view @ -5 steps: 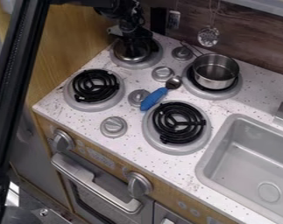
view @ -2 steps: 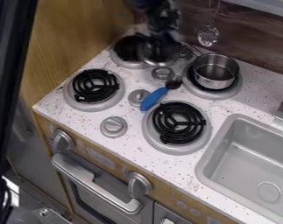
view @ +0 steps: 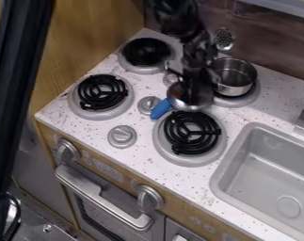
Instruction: Move the lid to the upper left burner
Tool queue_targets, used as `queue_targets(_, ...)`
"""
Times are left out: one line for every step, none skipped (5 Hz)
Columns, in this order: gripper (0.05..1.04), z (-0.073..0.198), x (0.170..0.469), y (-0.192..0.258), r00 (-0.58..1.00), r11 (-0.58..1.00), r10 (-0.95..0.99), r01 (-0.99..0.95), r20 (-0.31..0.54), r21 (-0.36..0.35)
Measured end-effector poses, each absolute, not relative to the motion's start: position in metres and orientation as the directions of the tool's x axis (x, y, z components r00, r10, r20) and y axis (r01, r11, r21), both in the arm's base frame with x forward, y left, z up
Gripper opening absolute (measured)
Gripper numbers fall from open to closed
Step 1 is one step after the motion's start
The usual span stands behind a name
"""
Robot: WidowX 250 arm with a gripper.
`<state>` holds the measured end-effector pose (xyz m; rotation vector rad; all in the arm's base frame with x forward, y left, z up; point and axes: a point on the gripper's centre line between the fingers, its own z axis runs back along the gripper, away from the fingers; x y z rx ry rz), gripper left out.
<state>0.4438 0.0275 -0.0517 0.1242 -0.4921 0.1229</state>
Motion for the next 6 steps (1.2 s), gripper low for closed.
queue_targets(0.254,-0.055,0.424,0.012,0.901,0.988,0.075,-0.125,0.427,0.091)
queue_targets(0.254,-0.055,0.405,-0.004,0.915,0.99,0.067,-0.111,0.397,0.09)
queue_targets(0.254,-0.054,0.385,-0.005,0.923,0.986,0.103,-0.142,0.372,0.082)
queue_targets(0.254,-0.057,0.372,-0.007,0.93,0.983,0.138,-0.172,0.341,0.07)
queue_targets(0.286,-0.058,0.37,-0.014,0.939,0.989,0.126,-0.143,0.319,0.031)
queue_targets(0.577,-0.058,0.371,-0.022,0.964,0.998,0.061,-0.068,0.257,0.017)
